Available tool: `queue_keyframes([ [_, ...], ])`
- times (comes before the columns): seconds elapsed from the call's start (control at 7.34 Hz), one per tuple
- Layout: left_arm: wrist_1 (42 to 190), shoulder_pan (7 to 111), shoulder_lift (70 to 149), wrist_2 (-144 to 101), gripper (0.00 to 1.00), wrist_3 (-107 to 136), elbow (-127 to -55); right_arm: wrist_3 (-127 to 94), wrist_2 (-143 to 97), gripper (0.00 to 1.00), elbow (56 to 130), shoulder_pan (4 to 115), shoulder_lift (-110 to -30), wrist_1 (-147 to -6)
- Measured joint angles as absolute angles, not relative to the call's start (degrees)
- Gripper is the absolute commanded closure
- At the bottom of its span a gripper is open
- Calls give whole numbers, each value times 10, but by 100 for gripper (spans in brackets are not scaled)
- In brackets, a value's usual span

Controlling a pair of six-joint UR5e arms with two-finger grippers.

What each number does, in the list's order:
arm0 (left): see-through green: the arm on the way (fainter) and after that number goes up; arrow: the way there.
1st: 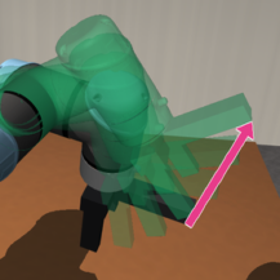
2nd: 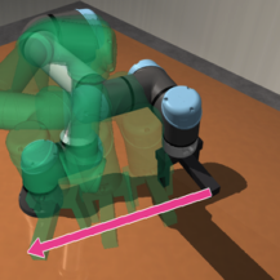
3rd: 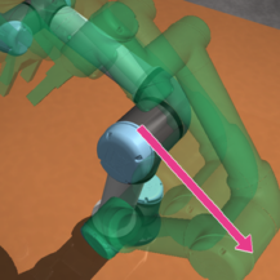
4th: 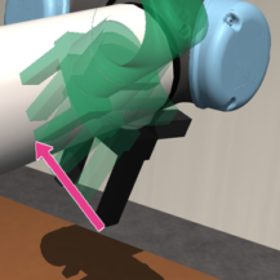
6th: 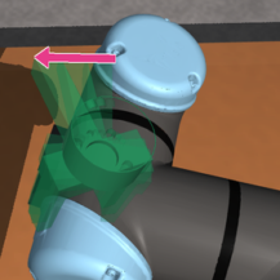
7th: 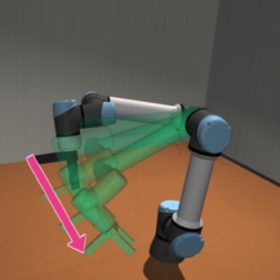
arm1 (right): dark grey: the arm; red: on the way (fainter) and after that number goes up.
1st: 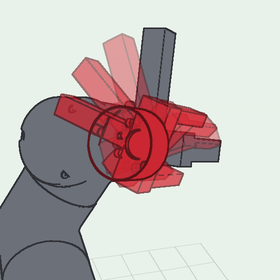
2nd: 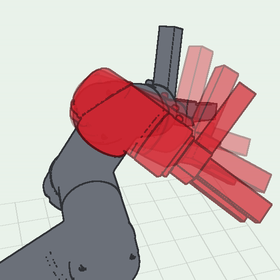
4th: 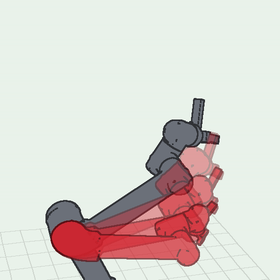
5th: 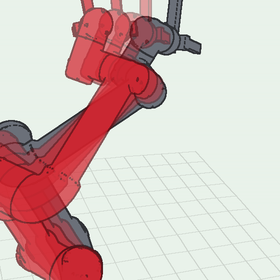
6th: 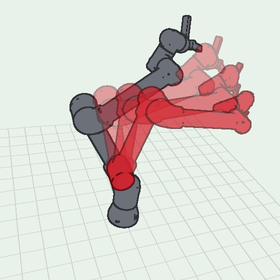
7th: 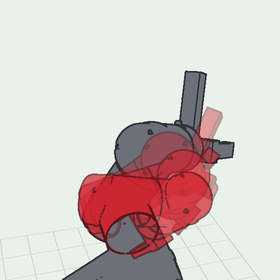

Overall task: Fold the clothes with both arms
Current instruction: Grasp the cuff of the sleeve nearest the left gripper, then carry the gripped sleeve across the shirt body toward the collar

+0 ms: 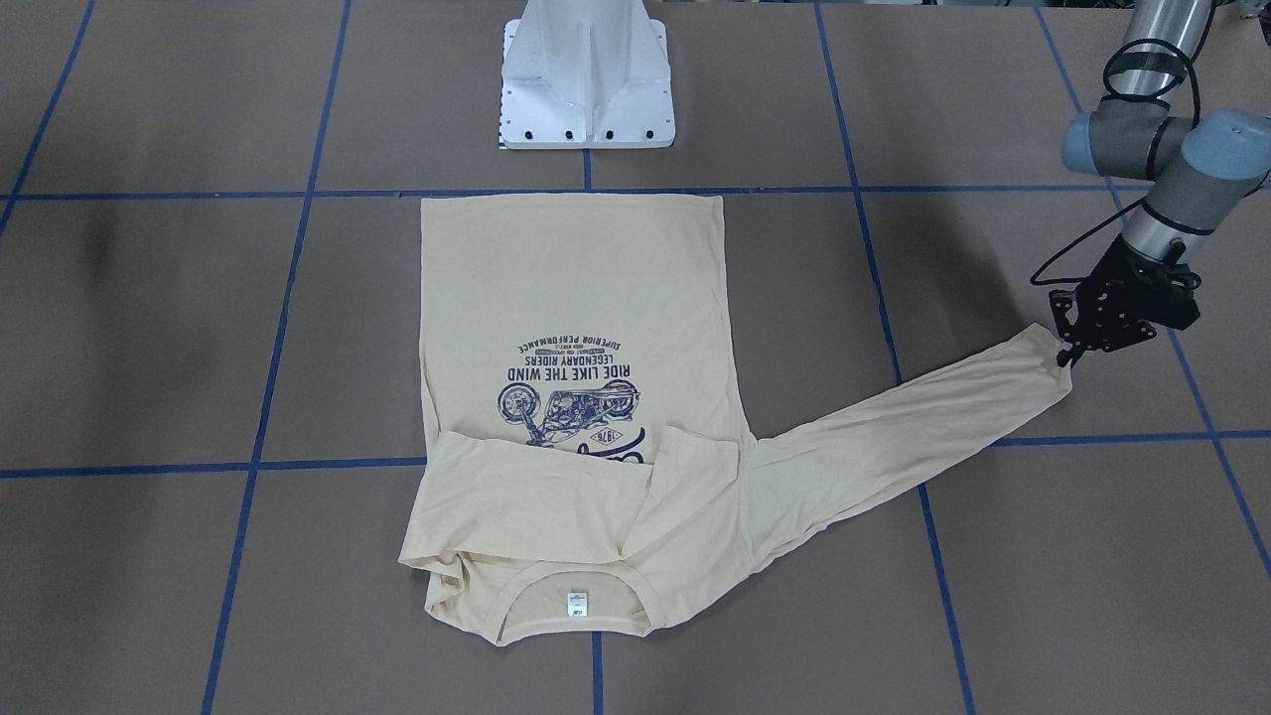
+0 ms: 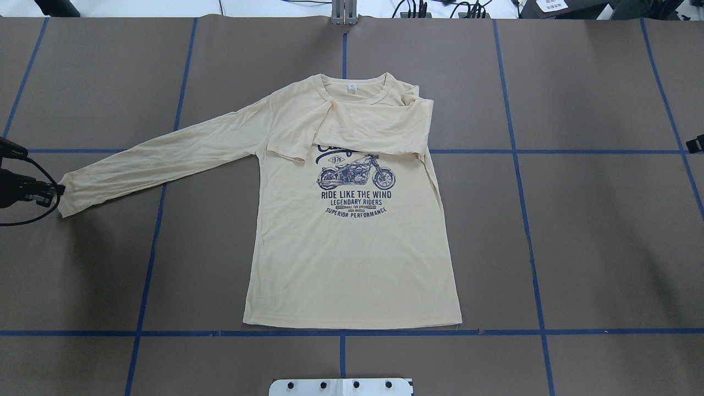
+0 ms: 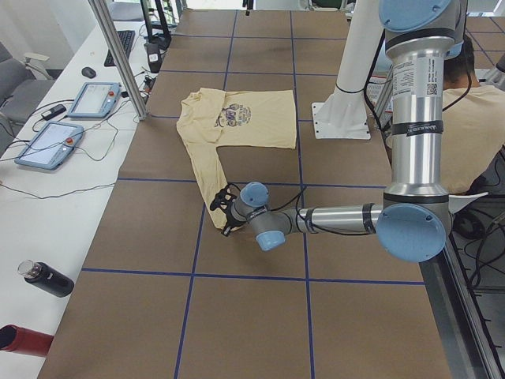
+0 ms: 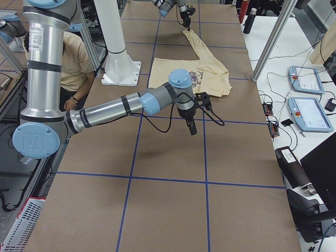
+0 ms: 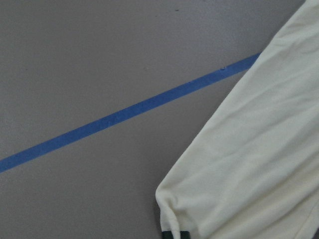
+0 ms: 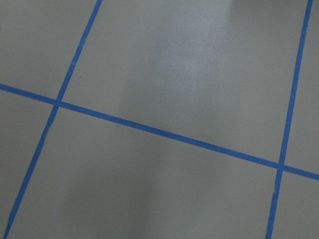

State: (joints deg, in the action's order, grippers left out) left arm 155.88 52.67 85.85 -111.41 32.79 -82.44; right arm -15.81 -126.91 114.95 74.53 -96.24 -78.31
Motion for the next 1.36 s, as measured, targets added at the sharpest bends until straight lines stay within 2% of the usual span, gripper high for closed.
queue_keyframes([
  [0.27, 1518, 532, 842, -1145, 100, 328, -897, -160, -1270, 0, 1149, 745, -963, -783],
  [0.54, 1349, 530, 858, -1162, 100, 329, -1025, -160, -1270, 0, 1148, 745, -963, -783],
  [0.68, 1221, 529, 907, -1164, 100, 331, -1084, -160, -1270, 0, 1147, 745, -963, -783],
  [0.95, 968, 522, 1072, -1165, 100, 338, -1132, -161, -1270, 0, 1145, 745, -962, -783],
  [1.23, 806, 500, 1237, -1166, 100, 390, -1101, -163, -1269, 0, 1143, 745, -961, -783],
  [1.36, 781, 483, 1320, -1165, 100, 436, -1038, -163, -1269, 0, 1142, 744, -960, -783],
])
